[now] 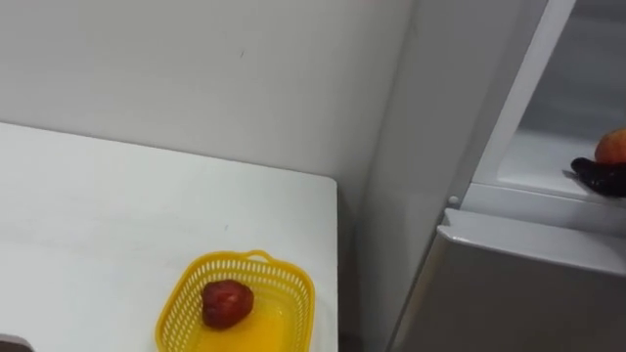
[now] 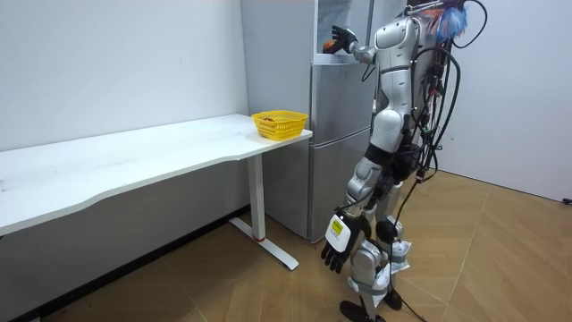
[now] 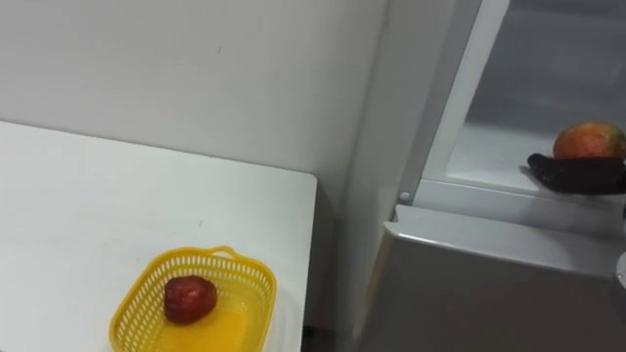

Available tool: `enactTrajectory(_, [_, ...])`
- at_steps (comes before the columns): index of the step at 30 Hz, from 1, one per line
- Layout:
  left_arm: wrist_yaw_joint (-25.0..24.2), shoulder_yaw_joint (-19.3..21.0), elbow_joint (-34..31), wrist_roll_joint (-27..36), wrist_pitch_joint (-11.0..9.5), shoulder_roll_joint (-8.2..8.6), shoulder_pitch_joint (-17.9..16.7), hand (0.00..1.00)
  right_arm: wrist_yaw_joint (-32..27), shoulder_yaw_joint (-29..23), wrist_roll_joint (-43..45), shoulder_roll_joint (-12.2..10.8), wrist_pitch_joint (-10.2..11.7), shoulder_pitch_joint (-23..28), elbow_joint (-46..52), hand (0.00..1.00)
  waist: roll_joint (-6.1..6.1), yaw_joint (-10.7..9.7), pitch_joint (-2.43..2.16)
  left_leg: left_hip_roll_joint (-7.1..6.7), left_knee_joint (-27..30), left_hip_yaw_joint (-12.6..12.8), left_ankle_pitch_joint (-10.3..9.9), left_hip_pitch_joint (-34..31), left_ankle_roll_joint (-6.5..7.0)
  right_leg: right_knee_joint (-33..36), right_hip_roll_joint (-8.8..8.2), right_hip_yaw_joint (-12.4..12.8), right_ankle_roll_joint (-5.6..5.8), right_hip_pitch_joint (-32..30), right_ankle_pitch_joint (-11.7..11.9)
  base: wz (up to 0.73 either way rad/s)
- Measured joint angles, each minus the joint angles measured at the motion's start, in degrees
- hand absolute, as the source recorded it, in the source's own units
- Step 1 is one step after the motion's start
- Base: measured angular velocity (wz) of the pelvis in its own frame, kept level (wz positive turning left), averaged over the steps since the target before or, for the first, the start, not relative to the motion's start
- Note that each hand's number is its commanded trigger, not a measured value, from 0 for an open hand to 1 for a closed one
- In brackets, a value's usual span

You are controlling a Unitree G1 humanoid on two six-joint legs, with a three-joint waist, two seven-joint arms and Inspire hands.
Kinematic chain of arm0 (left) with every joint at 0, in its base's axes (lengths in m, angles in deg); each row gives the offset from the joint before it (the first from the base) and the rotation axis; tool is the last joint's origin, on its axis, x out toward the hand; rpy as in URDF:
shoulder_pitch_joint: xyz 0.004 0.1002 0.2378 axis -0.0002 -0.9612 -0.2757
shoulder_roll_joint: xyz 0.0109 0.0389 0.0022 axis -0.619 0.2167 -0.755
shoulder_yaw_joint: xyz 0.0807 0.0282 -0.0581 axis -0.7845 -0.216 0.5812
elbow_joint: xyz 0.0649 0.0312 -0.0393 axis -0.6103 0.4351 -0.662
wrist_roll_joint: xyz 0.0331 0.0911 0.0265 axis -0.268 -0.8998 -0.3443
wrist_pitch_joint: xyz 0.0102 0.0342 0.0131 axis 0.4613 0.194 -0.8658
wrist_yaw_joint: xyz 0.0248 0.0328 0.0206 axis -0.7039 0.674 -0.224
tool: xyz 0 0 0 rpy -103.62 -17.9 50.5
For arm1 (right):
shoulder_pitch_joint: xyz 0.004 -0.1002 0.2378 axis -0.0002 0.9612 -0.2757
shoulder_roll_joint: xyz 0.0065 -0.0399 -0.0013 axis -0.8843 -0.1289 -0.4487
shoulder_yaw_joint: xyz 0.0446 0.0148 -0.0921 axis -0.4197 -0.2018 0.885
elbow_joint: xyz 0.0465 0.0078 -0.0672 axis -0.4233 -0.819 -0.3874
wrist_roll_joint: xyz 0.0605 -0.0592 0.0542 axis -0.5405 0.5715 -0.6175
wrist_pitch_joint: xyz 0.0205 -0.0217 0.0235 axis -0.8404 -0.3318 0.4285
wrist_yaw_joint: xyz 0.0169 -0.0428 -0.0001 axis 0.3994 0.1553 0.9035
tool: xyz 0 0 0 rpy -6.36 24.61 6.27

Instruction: Retrieve from the upper fridge

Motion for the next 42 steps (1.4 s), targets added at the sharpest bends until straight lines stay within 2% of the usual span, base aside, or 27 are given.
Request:
enactTrajectory(9, [-0.1,0.0,0.0,0.0,0.0,-0.56,0.0,0.00,1.2,1.3,-1.1,0.1,0.0,0.0,-2.2,0.00,-1.10,0.0,0.02,0.02,0.1,-0.1,0.0,-0.4,-0.06,0.1,-0.06,-0.2,-0.02,0.0,0.0,0.00])
enactTrajectory(15, [-0.4,0.0,-0.1,0.0,0.1,-0.85,0.2,0.00,1.2,1.3,-1.5,1.1,-0.1,-2.1,-6.2,0.00,-1.67,-0.2,-0.28,-0.06,0.3,-0.5,0.1,-1.3,-0.05,0.1,-0.15,-1.0,-0.03,-0.6,0.0,0.04])
enactTrajectory(21, [-0.6,0.3,-0.5,0.0,0.6,-1.00,-0.3,0.00,2.6,1.3,-3.8,2.3,-0.2,-2.1,-6.8,0.00,-1.61,-0.3,-0.24,-0.08,0.9,-0.8,0.0,-2.0,0.00,0.0,-0.15,-1.2,-0.04,-0.9,0.0,0.02])
enactTrajectory(25, [-1.6,1.2,-1.2,0.0,1.1,-1.03,-0.3,0.00,5.1,1.5,-6.4,3.1,-0.8,-2.2,-7.1,0.00,-1.07,-0.3,0.15,-0.02,0.9,-0.7,-0.1,-2.0,0.04,0.0,-0.14,-1.2,-0.04,-0.9,0.0,0.00])
enactTrajectory(30, [-2.3,1.2,-1.5,0.1,1.3,-1.35,-0.3,0.00,9.7,1.7,-11.5,3.8,-1.3,-2.2,-8.0,0.00,-0.67,-0.1,0.32,0.06,1.2,-0.4,-0.1,-1.9,0.05,0.1,-0.14,-1.2,-0.08,-0.9,0.1,-0.02])
enactTrajectory(39, [-2.5,1.2,-1.6,0.1,1.7,-1.46,-0.3,0.00,14.0,1.7,-11.9,5.1,-1.3,-2.2,-9.8,0.00,-0.90,0.0,0.03,0.10,1.2,-0.3,-0.1,-1.8,0.04,0.1,-0.13,-1.2,-0.12,-0.9,0.1,0.00])
enactTrajectory(41, [-2.5,1.2,-1.7,0.1,2.0,-1.45,-0.3,0.00,15.2,2.1,-11.9,5.4,-1.3,-2.2,-10.6,0.56,-1.01,0.2,-0.06,0.11,1.2,-0.2,-0.1,-1.5,0.04,0.1,-0.11,-1.0,-0.18,-0.7,0.1,0.00])
enactTrajectory(42, [-2.5,1.2,-1.7,0.1,2.1,-1.43,-0.4,0.00,15.8,2.9,-11.9,5.9,-1.3,-2.2,-11.2,0.75,-1.05,0.2,-0.09,0.11,1.1,-0.2,-0.1,-1.4,0.04,0.1,-0.11,-1.0,-0.20,-0.6,0.1,0.00])
